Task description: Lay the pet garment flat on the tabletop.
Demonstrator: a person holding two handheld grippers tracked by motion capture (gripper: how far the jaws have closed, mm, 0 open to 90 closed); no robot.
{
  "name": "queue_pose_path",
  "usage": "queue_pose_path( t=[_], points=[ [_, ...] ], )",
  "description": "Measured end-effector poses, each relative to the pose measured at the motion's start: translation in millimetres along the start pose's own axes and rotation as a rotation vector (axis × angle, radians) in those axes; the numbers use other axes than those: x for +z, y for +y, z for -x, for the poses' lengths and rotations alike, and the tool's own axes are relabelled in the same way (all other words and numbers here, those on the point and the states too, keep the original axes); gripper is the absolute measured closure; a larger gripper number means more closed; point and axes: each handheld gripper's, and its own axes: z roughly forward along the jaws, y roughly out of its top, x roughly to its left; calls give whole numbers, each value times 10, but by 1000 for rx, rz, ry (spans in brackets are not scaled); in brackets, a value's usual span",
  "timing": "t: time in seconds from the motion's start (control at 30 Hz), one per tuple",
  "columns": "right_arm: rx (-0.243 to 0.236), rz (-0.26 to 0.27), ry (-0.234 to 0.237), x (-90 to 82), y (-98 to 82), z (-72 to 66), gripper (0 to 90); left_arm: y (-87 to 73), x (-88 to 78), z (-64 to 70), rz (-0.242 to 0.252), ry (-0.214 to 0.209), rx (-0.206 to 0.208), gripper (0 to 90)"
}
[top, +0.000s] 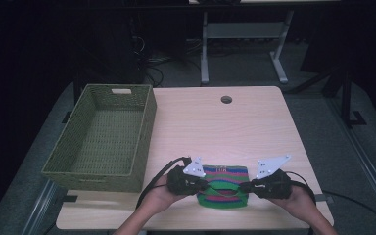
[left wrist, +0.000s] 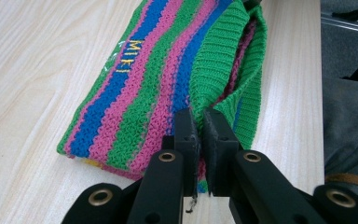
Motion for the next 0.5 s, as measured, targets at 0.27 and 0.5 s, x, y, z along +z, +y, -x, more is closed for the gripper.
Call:
queue_pose_path(
  t=[0.27, 0.5],
  points=[
    [-6, 6, -2, -18, 22, 0, 857, 21, -34, 3, 6, 3, -3, 847],
    [-10, 4, -3, -49, 59, 4, 857, 41, -47, -3, 7, 5, -1, 848]
  ],
)
